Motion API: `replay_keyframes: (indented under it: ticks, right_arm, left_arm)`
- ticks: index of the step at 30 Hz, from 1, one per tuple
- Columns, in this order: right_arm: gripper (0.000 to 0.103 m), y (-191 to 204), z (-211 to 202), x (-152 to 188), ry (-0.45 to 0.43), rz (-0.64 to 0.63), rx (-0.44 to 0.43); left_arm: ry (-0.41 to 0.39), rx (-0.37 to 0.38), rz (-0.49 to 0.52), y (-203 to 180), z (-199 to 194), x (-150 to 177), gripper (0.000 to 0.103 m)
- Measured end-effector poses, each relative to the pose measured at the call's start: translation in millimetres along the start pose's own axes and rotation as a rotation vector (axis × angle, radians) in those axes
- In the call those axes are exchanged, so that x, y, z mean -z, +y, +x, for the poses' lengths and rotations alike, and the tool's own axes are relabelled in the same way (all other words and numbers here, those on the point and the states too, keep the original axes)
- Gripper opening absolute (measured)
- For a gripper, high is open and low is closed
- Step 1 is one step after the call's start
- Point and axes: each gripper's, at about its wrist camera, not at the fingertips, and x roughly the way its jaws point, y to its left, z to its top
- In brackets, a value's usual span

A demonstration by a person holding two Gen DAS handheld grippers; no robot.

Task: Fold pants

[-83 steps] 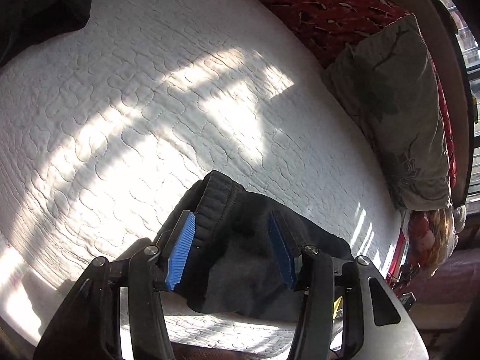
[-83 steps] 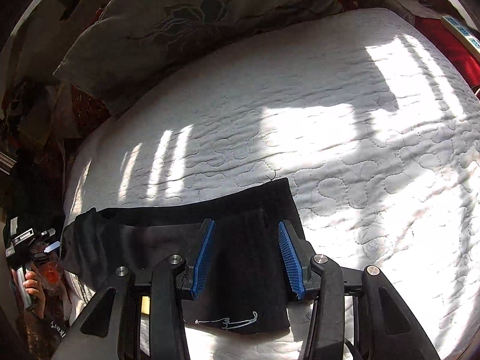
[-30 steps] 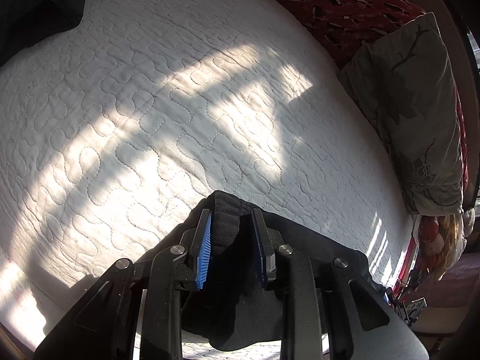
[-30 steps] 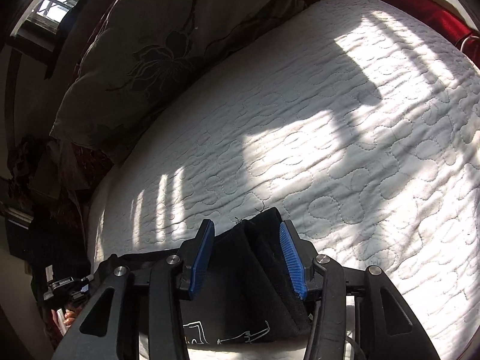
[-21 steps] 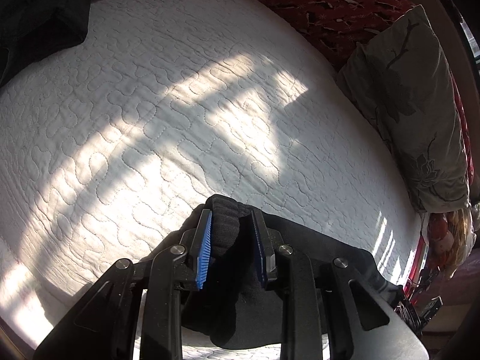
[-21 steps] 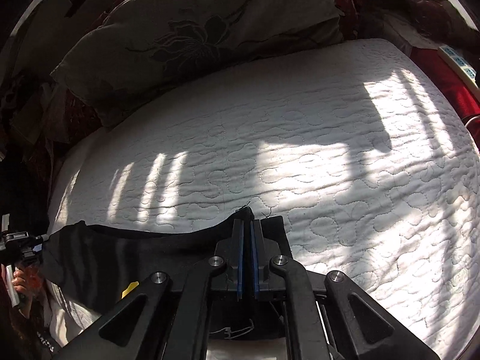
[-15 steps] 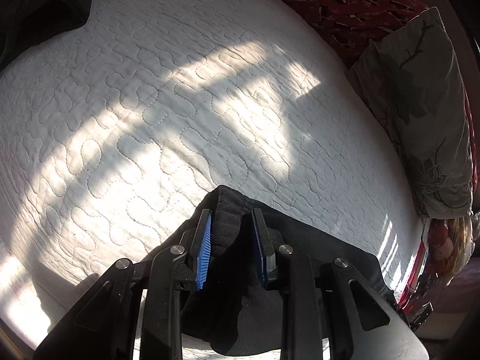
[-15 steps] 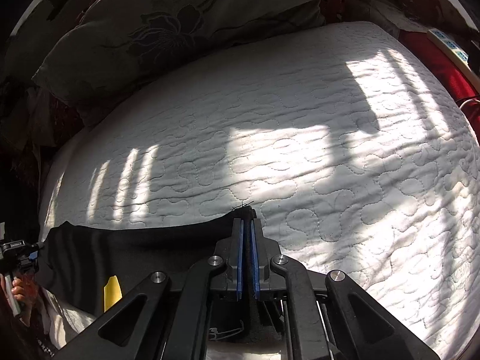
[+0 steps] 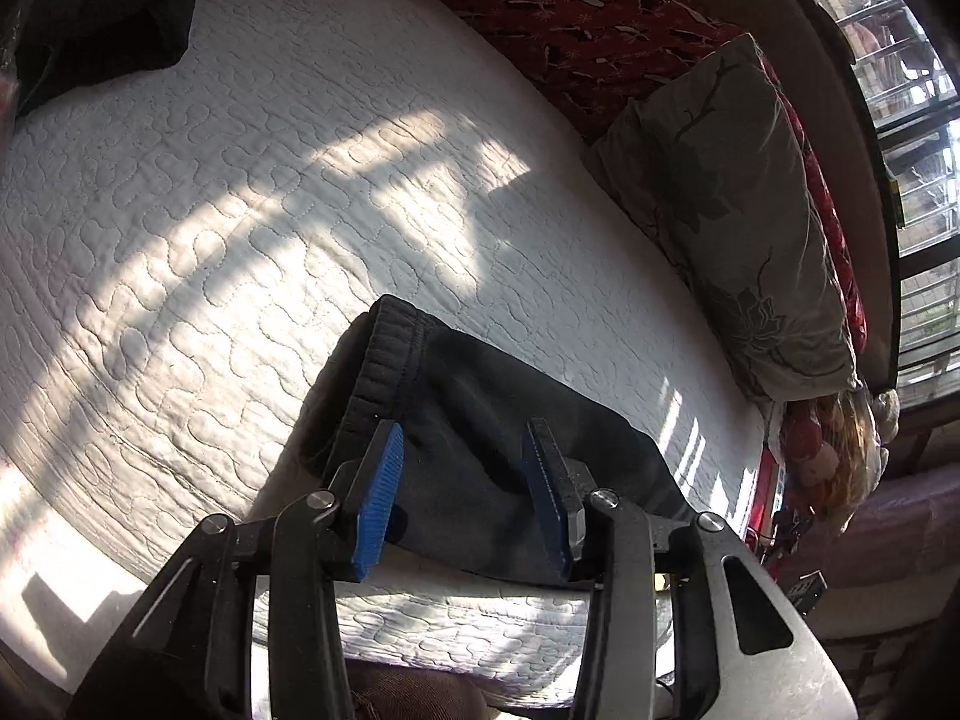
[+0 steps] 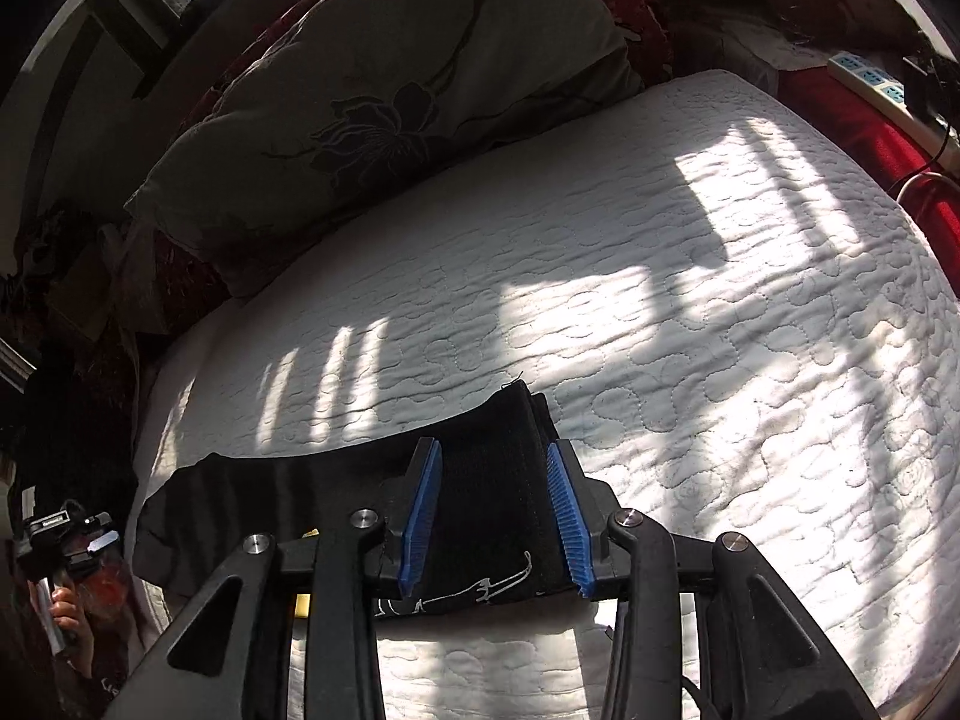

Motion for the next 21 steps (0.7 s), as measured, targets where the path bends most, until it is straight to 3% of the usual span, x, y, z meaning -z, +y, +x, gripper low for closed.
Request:
replay_keyframes:
  ticks: [2,6,7,9,11,14,17,21]
  right_arm:
    - [0.041,14.9,9.3,6.0,0.033,-0.032,-0.022]
    - [0.040,24.6,30.3,19.1,0.062,-0.060,0.006]
    - [0.040,18.4,34.5,22.3,0.069,-0.059,0.036]
    - [0.037,-1.2,46.0,27.8,0.107,-0.032,0.103]
    - [0.027,-12.4,47.7,31.6,0.098,-0.024,0.080]
    - [0.032,-4.4,39.7,28.2,0.111,-0.032,0.058]
    - [0.035,-5.0,17.4,21.0,0.070,0.014,-0.030]
    - [0.052,-19.7,-3.8,11.1,0.036,0.074,-0.063]
  left_arm:
    - [0.032,0.007,0.060,-14.8,17.9,14.9,0.042]
    - [0.064,-0.142,0.110,-6.4,59.2,27.6,0.042]
    - [0.090,-0.145,0.094,5.6,70.5,30.8,0.041]
    - [0.068,-0.111,0.058,17.5,74.5,32.3,0.036]
    - [0.067,-0.116,0.044,14.2,69.9,31.3,0.036]
    - [0.068,-0.122,0.041,6.0,59.3,32.9,0.036]
    - [0.070,-0.040,0.008,-5.5,44.6,45.0,0.037]
    - [0.084,0.029,0.076,-50.6,40.2,79.7,0.042]
